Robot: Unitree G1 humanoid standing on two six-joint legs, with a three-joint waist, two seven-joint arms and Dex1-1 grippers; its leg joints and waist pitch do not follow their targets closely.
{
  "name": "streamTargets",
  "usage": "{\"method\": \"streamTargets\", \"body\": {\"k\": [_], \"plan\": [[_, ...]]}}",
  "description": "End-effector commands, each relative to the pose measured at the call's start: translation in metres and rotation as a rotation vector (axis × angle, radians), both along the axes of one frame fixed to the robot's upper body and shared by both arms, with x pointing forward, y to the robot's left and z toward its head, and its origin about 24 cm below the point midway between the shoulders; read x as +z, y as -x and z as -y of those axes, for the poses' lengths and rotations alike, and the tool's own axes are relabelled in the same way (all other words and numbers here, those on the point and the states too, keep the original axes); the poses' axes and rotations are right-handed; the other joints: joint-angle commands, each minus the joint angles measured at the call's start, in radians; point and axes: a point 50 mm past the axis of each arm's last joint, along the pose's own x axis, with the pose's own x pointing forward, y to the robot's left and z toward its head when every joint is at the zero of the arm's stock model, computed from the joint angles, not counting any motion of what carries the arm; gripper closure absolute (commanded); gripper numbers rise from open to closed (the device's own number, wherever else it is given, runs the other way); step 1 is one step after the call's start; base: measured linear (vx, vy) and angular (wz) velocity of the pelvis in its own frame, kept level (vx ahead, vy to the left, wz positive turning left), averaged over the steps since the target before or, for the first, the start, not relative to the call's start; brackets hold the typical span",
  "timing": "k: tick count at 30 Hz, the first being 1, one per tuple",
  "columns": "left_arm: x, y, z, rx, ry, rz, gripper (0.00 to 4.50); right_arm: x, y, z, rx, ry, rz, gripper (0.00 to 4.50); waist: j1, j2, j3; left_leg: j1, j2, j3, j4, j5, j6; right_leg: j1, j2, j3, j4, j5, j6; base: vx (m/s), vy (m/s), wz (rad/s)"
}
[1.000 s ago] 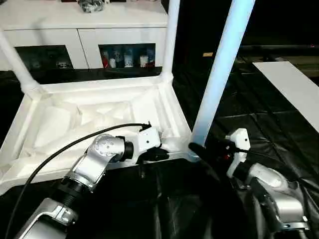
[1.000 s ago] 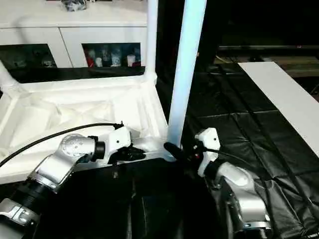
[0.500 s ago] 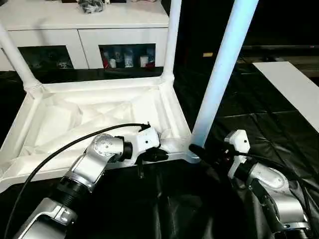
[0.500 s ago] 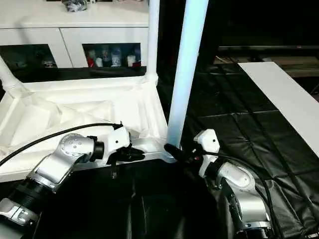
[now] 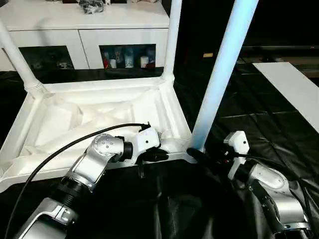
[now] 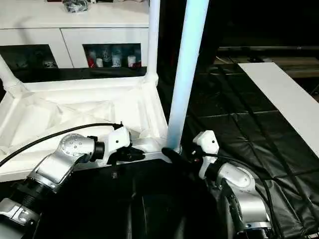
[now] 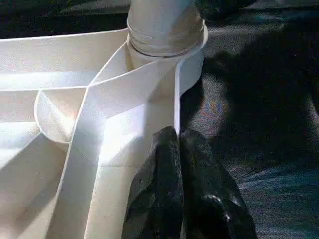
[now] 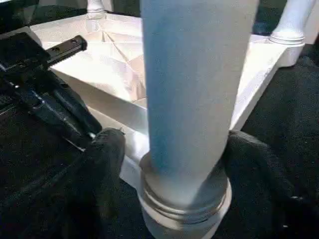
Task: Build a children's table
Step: Rotate leg to tighten
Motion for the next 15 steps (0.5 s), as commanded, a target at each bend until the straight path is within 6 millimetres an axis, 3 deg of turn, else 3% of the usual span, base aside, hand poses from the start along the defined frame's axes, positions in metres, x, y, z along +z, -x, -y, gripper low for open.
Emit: {"method": "streamTargets", "body": {"k": [1,4,15], "plan": [[-0.006,-0.004,-0.005,0.058,-0.052,0.000,4.50,0.000,0.003,-0.014,0.098,-0.008,0.002,0.88,0.004,-0.007,-0.047,-0.002,0.063,-0.031,-0.079,-0.186,0.063,0.046,-0.070,0.056,-0.080,-0.238,-0.218,0.000,0.000,0.00],[-0.006,-0.004,-0.005,0.059,-0.054,0.000,4.50,-0.003,0.003,-0.013,0.099,0.022,-0.007,0.52,0.004,-0.006,-0.047,-0.002,0.063,-0.031,-0.080,-0.190,0.060,0.045,-0.071,0.056,-0.082,-0.255,-0.212,0.000,0.000,0.00],[-0.006,-0.005,-0.005,0.057,-0.057,0.001,4.50,-0.009,-0.007,-0.013,0.055,0.052,-0.020,0.52,0.000,-0.008,-0.046,-0.001,0.064,-0.034,-0.083,-0.222,0.045,0.041,-0.072,0.056,-0.088,-0.310,-0.195,0.000,0.000,0.00]]}}
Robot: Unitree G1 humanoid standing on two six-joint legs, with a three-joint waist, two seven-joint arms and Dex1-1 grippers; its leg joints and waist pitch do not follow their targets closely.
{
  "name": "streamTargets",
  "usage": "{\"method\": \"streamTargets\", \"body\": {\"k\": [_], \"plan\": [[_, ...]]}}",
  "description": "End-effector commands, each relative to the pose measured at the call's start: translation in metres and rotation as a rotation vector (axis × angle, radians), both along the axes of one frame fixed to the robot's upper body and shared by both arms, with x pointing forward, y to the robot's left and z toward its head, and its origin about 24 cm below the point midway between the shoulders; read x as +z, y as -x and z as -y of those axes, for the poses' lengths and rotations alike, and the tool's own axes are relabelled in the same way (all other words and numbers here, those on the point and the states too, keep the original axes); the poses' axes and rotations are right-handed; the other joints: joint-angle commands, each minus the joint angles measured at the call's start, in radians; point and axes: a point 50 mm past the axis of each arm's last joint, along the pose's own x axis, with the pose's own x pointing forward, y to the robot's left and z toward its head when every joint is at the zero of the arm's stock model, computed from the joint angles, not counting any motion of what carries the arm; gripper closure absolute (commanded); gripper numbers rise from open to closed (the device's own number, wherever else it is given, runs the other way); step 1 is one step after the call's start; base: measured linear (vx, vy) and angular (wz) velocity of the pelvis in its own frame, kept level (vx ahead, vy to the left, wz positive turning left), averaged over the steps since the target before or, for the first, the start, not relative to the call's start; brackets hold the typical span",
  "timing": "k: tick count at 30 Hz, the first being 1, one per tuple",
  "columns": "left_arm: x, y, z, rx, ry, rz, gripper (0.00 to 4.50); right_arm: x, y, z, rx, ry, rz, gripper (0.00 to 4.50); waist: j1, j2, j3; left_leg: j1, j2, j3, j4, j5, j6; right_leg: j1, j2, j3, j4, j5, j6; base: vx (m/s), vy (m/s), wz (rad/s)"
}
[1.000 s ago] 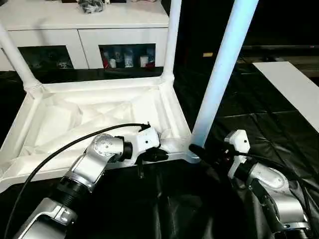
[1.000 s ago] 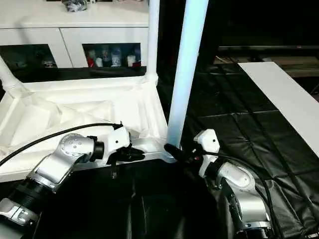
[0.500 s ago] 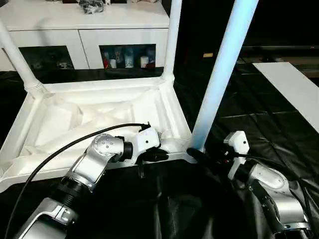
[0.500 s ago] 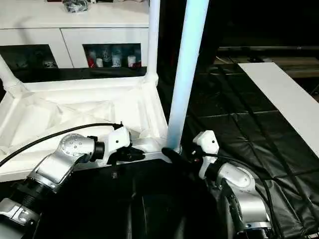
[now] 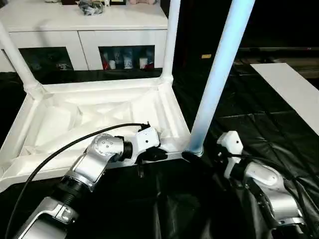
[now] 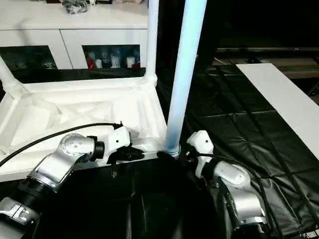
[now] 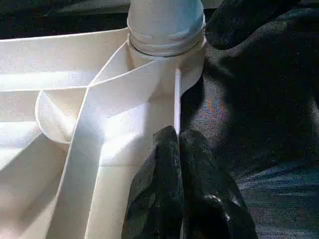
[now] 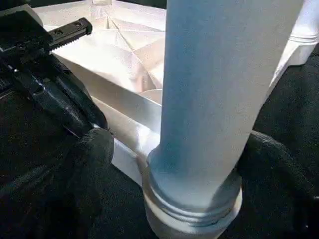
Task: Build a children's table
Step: Rotate leg to tighten
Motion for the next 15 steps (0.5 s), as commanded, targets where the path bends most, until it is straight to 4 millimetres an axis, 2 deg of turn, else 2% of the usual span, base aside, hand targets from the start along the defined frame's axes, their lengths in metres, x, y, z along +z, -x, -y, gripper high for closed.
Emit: {"method": "streamTargets", "body": {"k": [1,6,8,9,15], "plan": [[-0.0054,-0.0028,-0.0043,0.047,-0.046,-0.002,4.50,-0.0036,0.0008,-0.0065,0.031,0.001,-0.018,0.52,0.004,-0.004,-0.044,-0.001,0.064,-0.034,-0.083,-0.222,0.046,0.039,-0.071,0.056,-0.087,-0.307,-0.196,0.000,0.000,0.00],[-0.0063,-0.0021,-0.0059,0.051,-0.048,-0.006,4.50,-0.0044,-0.0003,-0.0030,-0.012,-0.051,-0.030,0.68,0.004,-0.004,-0.045,-0.001,0.064,-0.033,-0.082,-0.216,0.050,0.039,-0.071,0.057,-0.085,-0.285,-0.205,0.000,0.000,0.00],[-0.0064,-0.0020,-0.0060,0.051,-0.049,-0.006,4.50,-0.0055,0.0002,-0.0030,-0.010,-0.047,-0.032,0.95,0.005,-0.005,-0.045,-0.001,0.064,-0.033,-0.083,-0.216,0.048,0.039,-0.071,0.056,-0.086,-0.286,-0.203,0.000,0.000,0.00],[-0.0064,-0.0019,-0.0061,0.051,-0.048,-0.007,4.50,-0.0066,0.0009,-0.0032,-0.008,-0.044,-0.036,0.95,0.005,0.000,-0.045,-0.001,0.064,-0.033,-0.083,-0.215,0.048,0.040,-0.071,0.056,-0.085,-0.283,-0.205,0.000,0.000,0.00],[-0.0063,-0.0020,-0.0059,0.047,-0.049,-0.007,4.50,-0.0103,0.0021,-0.0031,-0.018,-0.025,-0.050,1.47,0.004,-0.001,-0.045,0.000,0.064,-0.033,-0.084,-0.223,0.043,0.040,-0.070,0.056,-0.085,-0.278,-0.206,0.000,0.000,0.00]]}}
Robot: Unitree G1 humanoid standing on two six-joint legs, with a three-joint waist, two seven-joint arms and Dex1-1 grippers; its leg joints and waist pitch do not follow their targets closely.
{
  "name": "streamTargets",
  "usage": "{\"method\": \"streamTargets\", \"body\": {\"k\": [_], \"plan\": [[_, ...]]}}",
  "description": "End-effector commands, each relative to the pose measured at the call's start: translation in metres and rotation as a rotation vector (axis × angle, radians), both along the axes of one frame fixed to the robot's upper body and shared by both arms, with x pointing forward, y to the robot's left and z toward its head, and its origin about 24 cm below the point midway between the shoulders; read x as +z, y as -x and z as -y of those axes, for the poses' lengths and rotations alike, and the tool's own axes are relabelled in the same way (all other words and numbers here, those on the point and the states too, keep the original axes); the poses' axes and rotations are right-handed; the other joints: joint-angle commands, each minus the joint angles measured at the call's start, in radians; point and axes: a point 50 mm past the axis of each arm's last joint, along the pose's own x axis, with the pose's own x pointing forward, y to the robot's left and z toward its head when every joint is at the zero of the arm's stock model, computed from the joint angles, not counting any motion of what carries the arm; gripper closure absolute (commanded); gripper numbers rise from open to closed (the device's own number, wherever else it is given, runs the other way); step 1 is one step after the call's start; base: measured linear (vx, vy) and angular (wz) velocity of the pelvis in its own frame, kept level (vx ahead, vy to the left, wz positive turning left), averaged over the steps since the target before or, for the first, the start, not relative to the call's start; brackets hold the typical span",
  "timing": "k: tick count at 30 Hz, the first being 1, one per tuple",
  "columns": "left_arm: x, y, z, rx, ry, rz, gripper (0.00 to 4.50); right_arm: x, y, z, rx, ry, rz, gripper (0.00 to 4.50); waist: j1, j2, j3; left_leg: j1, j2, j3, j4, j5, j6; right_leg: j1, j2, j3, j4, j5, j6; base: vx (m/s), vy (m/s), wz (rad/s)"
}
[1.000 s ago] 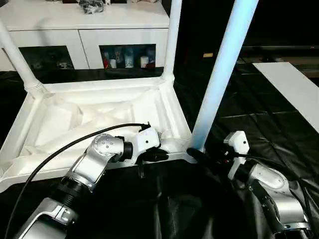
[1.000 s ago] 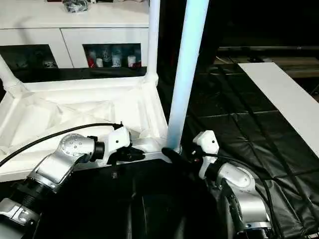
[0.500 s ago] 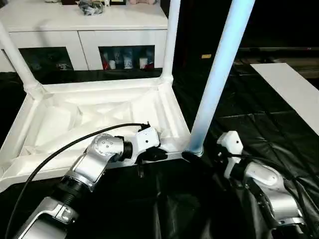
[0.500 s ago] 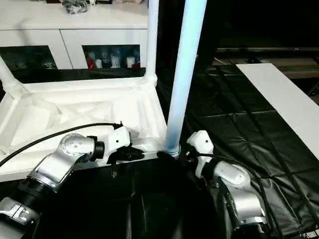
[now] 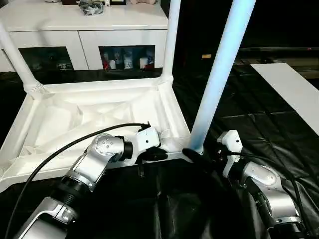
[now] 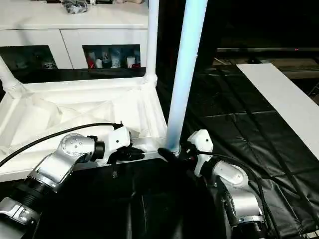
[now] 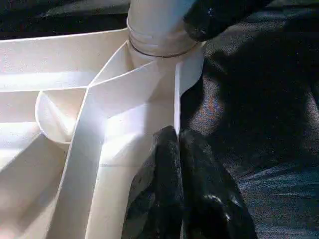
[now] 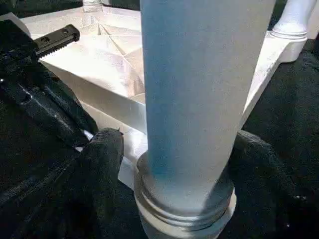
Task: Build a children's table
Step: Rotate leg to tighten
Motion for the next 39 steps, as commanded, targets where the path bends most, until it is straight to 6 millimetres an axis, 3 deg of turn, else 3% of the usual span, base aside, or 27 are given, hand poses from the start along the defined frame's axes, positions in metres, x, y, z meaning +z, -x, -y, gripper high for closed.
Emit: {"method": "streamTargets", "body": {"k": [1,7,9,12,20,22,23,24,27,29,31,33,39], "plan": [[-0.006,-0.002,-0.006,0.049,-0.050,-0.007,4.50,-0.008,0.004,-0.004,0.024,0.007,-0.041,1.47,0.003,0.000,-0.045,0.000,0.064,-0.033,-0.084,-0.222,0.043,0.040,-0.070,0.056,-0.085,-0.278,-0.205,0.000,0.000,0.00],[-0.006,-0.002,-0.006,0.050,-0.049,-0.009,4.50,-0.015,0.004,0.000,0.039,0.093,-0.054,1.89,0.003,-0.003,-0.045,-0.001,0.064,-0.033,-0.084,-0.225,0.040,0.040,-0.071,0.056,-0.086,-0.288,-0.204,0.000,0.000,0.00],[-0.007,-0.002,-0.006,0.050,-0.049,-0.011,4.50,-0.019,0.005,0.001,0.059,0.151,-0.055,2.22,0.004,-0.002,-0.044,-0.001,0.064,-0.032,-0.084,-0.218,0.041,0.040,-0.070,0.056,-0.085,-0.278,-0.204,0.000,0.000,0.00],[-0.008,-0.002,-0.007,0.054,-0.052,-0.013,4.50,-0.021,0.004,0.001,0.045,0.163,-0.060,2.31,0.003,-0.002,-0.043,-0.001,0.064,-0.033,-0.085,-0.235,0.042,0.039,-0.070,0.056,-0.088,-0.301,-0.201,0.000,0.000,0.00],[-0.010,-0.015,0.003,0.243,-0.013,-0.020,4.50,-0.033,-0.010,-0.015,-0.235,0.112,-0.119,2.41,-0.013,-0.004,-0.035,0.006,0.061,-0.043,-0.092,-0.343,-0.003,0.025,-0.073,0.053,-0.111,-0.524,-0.131,0.000,0.000,0.00],[-0.010,-0.017,0.007,0.274,-0.004,-0.019,4.50,-0.034,-0.011,-0.019,-0.265,0.085,-0.133,2.42,-0.013,-0.003,-0.036,0.008,0.061,-0.045,-0.092,-0.356,-0.004,0.022,-0.074,0.052,-0.116,-0.543,-0.120,0.000,0.000,0.00],[-0.009,-0.021,0.017,0.339,0.019,-0.017,4.50,-0.036,-0.014,-0.028,-0.327,0.036,-0.158,2.45,-0.011,0.001,-0.037,0.010,0.061,-0.046,-0.092,-0.357,-0.005,0.021,-0.075,0.052,-0.116,-0.527,-0.121,0.000,0.000,0.00],[-0.009,-0.022,0.023,0.373,0.030,-0.012,4.50,-0.036,-0.016,-0.033,-0.363,0.015,-0.168,2.46,-0.012,-0.002,-0.037,0.010,0.062,-0.044,-0.093,-0.356,-0.005,0.018,-0.073,0.054,-0.116,-0.500,-0.129,0.000,0.000,0.00],[-0.008,-0.024,0.029,0.406,0.044,-0.006,4.50,-0.037,-0.018,-0.037,-0.400,-0.001,-0.185,2.48,-0.015,0.000,-0.039,0.004,0.062,-0.044,-0.097,-0.338,-0.007,0.025,-0.070,0.052,-0.110,-0.441,-0.143,0.000,0.000,0.00],[-0.004,-0.024,0.045,0.442,0.089,-0.005,4.50,-0.039,-0.021,-0.044,-0.451,0.009,-0.200,2.48,-0.015,0.006,-0.042,0.006,0.063,-0.040,-0.097,-0.319,-0.009,0.026,-0.068,0.054,-0.106,-0.366,-0.162,0.000,0.000,0.00],[-0.002,-0.021,0.058,0.423,0.113,0.006,4.50,-0.038,-0.023,-0.051,-0.434,0.011,-0.186,2.48,-0.014,0.001,-0.043,0.003,0.062,-0.038,-0.097,-0.305,-0.003,0.030,-0.068,0.053,-0.103,-0.325,-0.173,0.000,0.000,0.00],[-0.001,-0.020,0.063,0.404,0.112,0.017,4.50,-0.034,-0.024,-0.054,-0.421,-0.020,-0.176,1.95,-0.010,0.002,-0.045,0.005,0.060,-0.035,-0.093,-0.285,0.013,0.032,-0.070,0.056,-0.102,-0.294,-0.181,0.000,0.000,0.00],[-0.002,-0.020,0.054,0.393,0.086,0.027,4.50,-0.032,-0.023,-0.053,-0.416,-0.040,-0.171,1.37,-0.009,0.003,-0.045,0.001,0.062,-0.035,-0.094,-0.255,0.028,0.037,-0.070,0.055,-0.101,-0.288,-0.176,0.000,0.000,0.00]]}}
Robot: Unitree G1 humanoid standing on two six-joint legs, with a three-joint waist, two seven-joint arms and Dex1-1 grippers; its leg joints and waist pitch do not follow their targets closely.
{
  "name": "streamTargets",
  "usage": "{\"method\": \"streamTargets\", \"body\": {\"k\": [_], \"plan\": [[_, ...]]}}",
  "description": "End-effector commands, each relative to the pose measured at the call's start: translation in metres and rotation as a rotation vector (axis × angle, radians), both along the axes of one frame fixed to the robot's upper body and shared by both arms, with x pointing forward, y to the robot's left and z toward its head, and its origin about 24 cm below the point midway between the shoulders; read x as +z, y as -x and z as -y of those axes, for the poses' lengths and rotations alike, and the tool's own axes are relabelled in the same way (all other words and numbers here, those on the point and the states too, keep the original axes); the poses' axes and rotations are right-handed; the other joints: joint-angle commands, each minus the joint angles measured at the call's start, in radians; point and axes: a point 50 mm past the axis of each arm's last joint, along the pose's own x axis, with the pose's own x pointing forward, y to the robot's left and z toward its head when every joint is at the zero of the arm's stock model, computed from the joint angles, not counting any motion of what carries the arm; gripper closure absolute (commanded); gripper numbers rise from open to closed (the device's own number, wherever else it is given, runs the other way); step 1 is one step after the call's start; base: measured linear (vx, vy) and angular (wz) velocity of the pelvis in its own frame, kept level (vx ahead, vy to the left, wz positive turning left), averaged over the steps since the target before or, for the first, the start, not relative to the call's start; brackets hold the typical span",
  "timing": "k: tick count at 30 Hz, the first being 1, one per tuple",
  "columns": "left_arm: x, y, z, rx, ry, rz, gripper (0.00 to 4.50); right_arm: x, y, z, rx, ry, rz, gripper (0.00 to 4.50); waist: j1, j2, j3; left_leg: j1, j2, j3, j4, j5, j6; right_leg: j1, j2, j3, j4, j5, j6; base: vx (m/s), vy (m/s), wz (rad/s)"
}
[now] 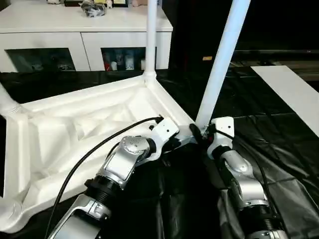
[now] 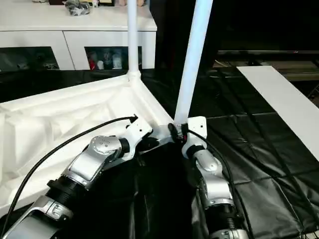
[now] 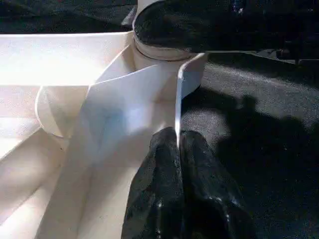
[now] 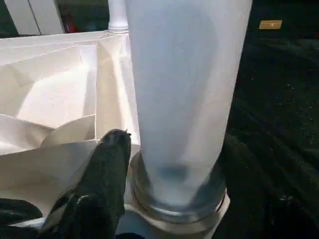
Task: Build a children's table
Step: Rotate leg to tighten
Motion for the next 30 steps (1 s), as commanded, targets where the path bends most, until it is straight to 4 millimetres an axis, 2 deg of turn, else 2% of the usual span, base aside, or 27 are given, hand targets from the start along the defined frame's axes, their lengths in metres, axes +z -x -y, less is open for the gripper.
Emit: {"method": "streamTargets", "body": {"k": [1,4,11,13,14,16,17,18,19,22,23,25,26,27,28,29,30], "plan": [[0.004,-0.005,-0.002,0.054,-0.013,0.044,4.50,-0.026,0.017,-0.025,0.117,-0.043,-0.129,1.33,0.002,0.003,-0.039,0.000,0.064,-0.035,-0.091,-0.254,0.029,0.027,-0.070,0.055,-0.084,-0.286,-0.176,0.000,0.000,0.00],[0.004,-0.005,-0.003,0.061,-0.018,0.045,4.50,-0.026,0.018,-0.026,0.121,-0.029,-0.127,1.00,0.002,0.003,-0.037,0.000,0.064,-0.036,-0.093,-0.265,0.027,0.026,-0.071,0.054,-0.089,-0.323,-0.171,0.000,0.000,0.00],[0.004,-0.006,-0.007,0.075,-0.022,0.048,4.50,-0.025,0.019,-0.023,0.116,-0.018,-0.113,0.39,-0.005,0.002,-0.031,-0.003,0.065,-0.044,-0.099,-0.338,0.006,0.021,-0.075,0.053,-0.102,-0.440,-0.131,0.000,0.000,0.00],[0.004,-0.006,-0.007,0.077,-0.023,0.049,4.50,-0.024,0.020,-0.021,0.113,-0.001,-0.107,0.28,-0.006,0.002,-0.032,-0.007,0.065,-0.046,-0.101,-0.328,0.007,0.023,-0.074,0.052,-0.101,-0.444,-0.124,0.000,0.000,0.00],[0.004,-0.006,-0.007,0.077,-0.023,0.049,4.50,-0.024,0.020,-0.021,0.113,-0.001,-0.107,0.17,-0.006,0.001,-0.032,-0.004,0.065,-0.044,-0.100,-0.329,0.008,0.019,-0.074,0.054,-0.102,-0.441,-0.124,0.000,0.000,0.00],[0.004,-0.006,-0.008,0.076,-0.021,0.057,4.50,-0.022,0.023,-0.011,0.089,0.034,-0.084,0.07,-0.003,-0.001,-0.032,-0.004,0.065,-0.043,-0.099,-0.313,0.013,0.020,-0.073,0.055,-0.101,-0.416,-0.127,0.000,0.000,0.00],[0.005,-0.006,-0.009,0.068,-0.017,0.065,4.50,-0.020,0.027,-0.006,0.088,0.040,-0.069,0.07,0.003,0.002,-0.036,0.001,0.065,-0.039,-0.095,-0.288,0.017,0.019,-0.072,0.058,-0.097,-0.362,-0.134,0.000,0.000,0.00],[0.005,-0.006,-0.009,0.065,-0.016,0.068,4.50,-0.019,0.028,-0.005,0.089,0.040,-0.065,0.07,0.002,0.001,-0.037,-0.002,0.066,-0.038,-0.095,-0.275,0.022,0.020,-0.070,0.058,-0.092,-0.328,-0.145,0.000,0.000,0.00],[0.005,-0.006,-0.009,0.063,-0.015,0.069,4.50,-0.019,0.029,-0.004,0.091,0.039,-0.062,0.07,0.002,0.000,-0.039,-0.010,0.065,-0.037,-0.094,-0.247,0.032,0.027,-0.070,0.057,-0.085,-0.270,-0.162,0.000,0.000,0.00],[0.013,-0.006,-0.007,0.037,0.039,0.112,4.50,-0.019,0.036,0.000,0.119,0.063,-0.068,0.07,0.005,0.000,-0.044,-0.011,0.064,-0.033,-0.084,-0.186,0.063,0.030,-0.072,0.056,-0.075,-0.186,-0.196,0.000,0.000,0.00],[0.015,-0.005,-0.007,0.028,0.062,0.118,4.23,-0.020,0.038,0.001,0.122,0.071,-0.071,0.02,0.006,-0.001,-0.044,-0.015,0.063,-0.032,-0.081,-0.147,0.078,0.034,-0.070,0.056,-0.069,-0.138,-0.207,0.000,0.000,0.00],[0.020,-0.004,-0.007,0.012,0.102,0.120,4.23,-0.020,0.039,0.002,0.120,0.078,-0.075,0.02,0.009,0.004,-0.045,-0.015,0.065,-0.031,-0.079,-0.121,0.093,0.035,-0.072,0.054,-0.065,-0.107,-0.228,0.000,0.000,0.00],[0.026,-0.002,-0.012,0.008,0.148,0.124,3.87,-0.021,0.041,0.006,0.113,0.086,-0.076,0.00,0.011,0.010,-0.048,-0.013,0.069,-0.031,-0.079,-0.107,0.093,0.034,-0.071,0.053,-0.060,-0.081,-0.244,0.000,0.000,0.00],[0.026,-0.002,-0.012,0.008,0.148,0.124,3.85,-0.021,0.041,0.006,0.113,0.086,-0.076,0.00,0.008,0.007,-0.048,-0.015,0.068,-0.029,-0.076,-0.097,0.096,0.034,-0.069,0.053,-0.057,-0.057,-0.251,0.000,0.000,0.00],[0.028,0.000,-0.014,-0.002,0.159,0.123,3.82,-0.021,0.042,0.007,0.107,0.090,-0.075,0.00,0.010,0.009,-0.049,-0.010,0.066,-0.028,-0.073,-0.084,0.102,0.033,-0.067,0.053,-0.053,-0.021,-0.262,0.000,0.000,0.00],[0.029,0.001,-0.018,-0.011,0.160,0.123,3.82,-0.021,0.042,0.008,0.098,0.089,-0.073,0.00,0.009,0.009,-0.049,-0.012,0.066,-0.028,-0.073,-0.073,0.110,0.033,-0.066,0.053,-0.049,0.009,-0.271,0.000,0.000,0.00],[0.029,0.003,-0.020,-0.021,0.167,0.116,3.74,-0.020,0.042,0.009,0.092,0.089,-0.073,0.00,0.008,0.009,-0.047,-0.012,0.067,-0.027,-0.073,-0.074,0.116,0.034,-0.066,0.053,-0.049,0.011,-0.275,0.000,0.000,0.00]]}}
